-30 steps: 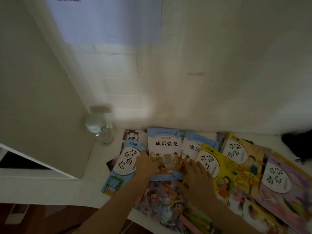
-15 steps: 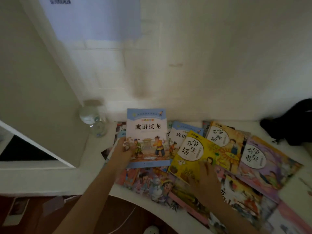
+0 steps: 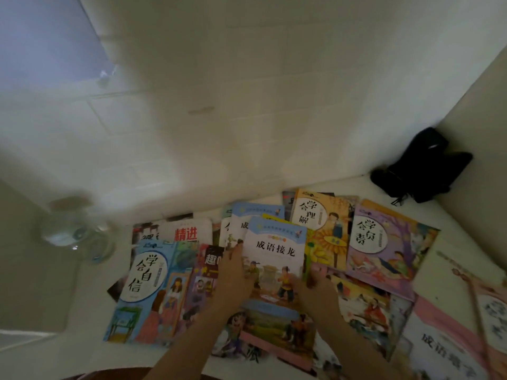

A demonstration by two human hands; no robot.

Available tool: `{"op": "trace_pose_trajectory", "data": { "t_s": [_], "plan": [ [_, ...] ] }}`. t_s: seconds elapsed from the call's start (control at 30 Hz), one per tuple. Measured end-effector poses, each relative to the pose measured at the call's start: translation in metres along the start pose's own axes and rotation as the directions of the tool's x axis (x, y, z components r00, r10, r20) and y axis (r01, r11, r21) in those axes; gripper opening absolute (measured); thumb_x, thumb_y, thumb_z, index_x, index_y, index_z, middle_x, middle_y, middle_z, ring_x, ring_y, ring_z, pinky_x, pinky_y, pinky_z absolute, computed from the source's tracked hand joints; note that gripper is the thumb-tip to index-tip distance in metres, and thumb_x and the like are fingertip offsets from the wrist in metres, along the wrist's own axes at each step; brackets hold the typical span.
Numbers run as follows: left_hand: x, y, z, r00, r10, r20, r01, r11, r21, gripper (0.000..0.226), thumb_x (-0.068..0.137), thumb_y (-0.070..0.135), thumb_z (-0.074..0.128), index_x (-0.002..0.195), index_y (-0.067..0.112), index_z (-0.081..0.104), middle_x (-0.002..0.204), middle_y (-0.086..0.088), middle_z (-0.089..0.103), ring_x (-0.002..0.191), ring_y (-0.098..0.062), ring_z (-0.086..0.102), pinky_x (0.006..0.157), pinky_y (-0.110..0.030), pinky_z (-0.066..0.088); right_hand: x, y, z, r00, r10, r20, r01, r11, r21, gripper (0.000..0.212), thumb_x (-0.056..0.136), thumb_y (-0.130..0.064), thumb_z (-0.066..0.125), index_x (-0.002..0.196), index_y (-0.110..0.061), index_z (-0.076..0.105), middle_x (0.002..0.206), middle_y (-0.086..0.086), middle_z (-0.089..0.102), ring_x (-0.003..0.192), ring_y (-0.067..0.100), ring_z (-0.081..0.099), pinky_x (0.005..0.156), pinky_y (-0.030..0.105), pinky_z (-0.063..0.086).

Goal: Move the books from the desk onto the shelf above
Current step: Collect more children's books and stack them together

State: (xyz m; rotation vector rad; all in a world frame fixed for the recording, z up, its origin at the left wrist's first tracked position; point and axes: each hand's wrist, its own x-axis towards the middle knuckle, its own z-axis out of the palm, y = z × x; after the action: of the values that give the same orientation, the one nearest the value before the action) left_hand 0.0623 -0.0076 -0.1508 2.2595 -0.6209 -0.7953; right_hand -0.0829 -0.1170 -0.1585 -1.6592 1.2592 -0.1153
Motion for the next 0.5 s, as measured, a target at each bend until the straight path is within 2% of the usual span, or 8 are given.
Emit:
{"op": "trace_pose_trajectory", "data": {
  "t_s": [0.07,0.1,0.13,0.23,0.3,0.37,0.43,0.5],
  "plan": [
    [0.005,0.003,-0.007,0.998,-0.038,-0.042,0.033,0.993,-0.117,0.051,0.088,0.013,0.067,0.135,0.011,0.048,0.129,-0.006,0.057,0.113,-0.023,0.056,0.095,-0.030,0.049,0.003,-0.009,0.012,0.996,-0.064,-0.059,0.060,0.995,-0.074,0.048,0.083,-0.050,0.066,0.120,-0.020,0.056,0.097,0.006,0.063,0.089,0.027,0.063,0.072,0.037,0.055],
    [0.009,0.002,-0.011,0.997,-0.046,-0.067,0.036,0.989,-0.143,0.047,0.087,0.011,0.068,0.132,0.011,0.053,0.125,-0.007,0.062,0.110,-0.025,0.059,0.096,-0.036,0.051,0.007,-0.015,0.018,0.991,-0.113,-0.067,0.104,0.987,-0.126,0.054,0.083,-0.050,0.066,0.127,-0.022,0.052,0.109,0.008,0.060,0.101,0.030,0.059,0.082,0.040,0.053],
    [0.013,0.000,-0.016,0.995,-0.054,-0.080,0.041,0.987,-0.158,0.045,0.086,0.009,0.069,0.130,0.011,0.056,0.122,-0.008,0.064,0.109,-0.026,0.061,0.095,-0.041,0.052,0.010,-0.026,0.020,0.988,-0.141,-0.063,0.131,0.981,-0.144,0.055,0.087,-0.042,0.064,0.135,-0.020,0.048,0.118,0.010,0.055,0.108,0.030,0.054,0.086,0.036,0.049],
    [0.025,-0.007,-0.029,0.995,-0.045,-0.092,0.034,0.993,-0.113,0.044,0.084,0.008,0.070,0.126,0.016,0.060,0.118,-0.009,0.065,0.109,-0.029,0.059,0.093,-0.043,0.052,0.028,-0.053,0.023,0.973,-0.217,-0.076,0.194,0.951,-0.240,0.041,0.096,-0.021,0.054,0.136,-0.011,0.048,0.114,0.009,0.046,0.098,0.023,0.043,0.079,0.024,0.035],
    [0.039,-0.013,-0.033,0.994,-0.053,-0.100,0.053,0.999,-0.004,0.046,0.084,0.016,0.071,0.128,0.019,0.057,0.124,-0.012,0.053,0.116,-0.034,0.050,0.099,-0.044,0.047,0.042,-0.061,0.027,0.977,-0.204,-0.061,0.177,0.936,-0.303,0.034,0.096,-0.021,0.054,0.128,-0.011,0.053,0.108,0.008,0.047,0.098,0.024,0.041,0.079,0.028,0.035],
    [0.053,-0.017,-0.032,0.996,-0.071,-0.054,0.072,0.997,0.000,0.052,0.083,0.027,0.070,0.132,0.022,0.052,0.128,-0.012,0.047,0.116,-0.035,0.049,0.101,-0.043,0.046,0.050,-0.060,0.032,0.988,-0.154,-0.029,0.133,0.920,-0.368,0.026,0.095,-0.024,0.055,0.118,-0.011,0.057,0.110,0.011,0.052,0.102,0.027,0.044,0.078,0.029,0.036],
    [0.063,-0.016,-0.031,0.992,-0.123,-0.035,0.123,0.992,-0.008,0.062,0.077,0.033,0.071,0.132,0.026,0.045,0.125,-0.011,0.049,0.108,-0.034,0.054,0.096,-0.042,0.050,0.052,-0.059,0.037,0.986,-0.162,-0.043,0.138,0.932,-0.335,0.020,0.093,-0.025,0.059,0.107,-0.012,0.058,0.102,0.010,0.057,0.094,0.025,0.050,0.074,0.030,0.041],
    [0.071,-0.019,-0.030,0.985,-0.163,-0.053,0.161,0.986,-0.041,0.073,0.066,0.038,0.071,0.130,0.031,0.037,0.120,-0.010,0.054,0.100,-0.034,0.058,0.086,-0.047,0.055,0.053,-0.061,0.042,0.989,-0.129,-0.067,0.113,0.973,-0.204,0.032,0.089,-0.029,0.066,0.114,-0.012,0.057,0.103,0.007,0.064,0.088,0.020,0.056,0.072,0.029,0.048]
  ]
}}
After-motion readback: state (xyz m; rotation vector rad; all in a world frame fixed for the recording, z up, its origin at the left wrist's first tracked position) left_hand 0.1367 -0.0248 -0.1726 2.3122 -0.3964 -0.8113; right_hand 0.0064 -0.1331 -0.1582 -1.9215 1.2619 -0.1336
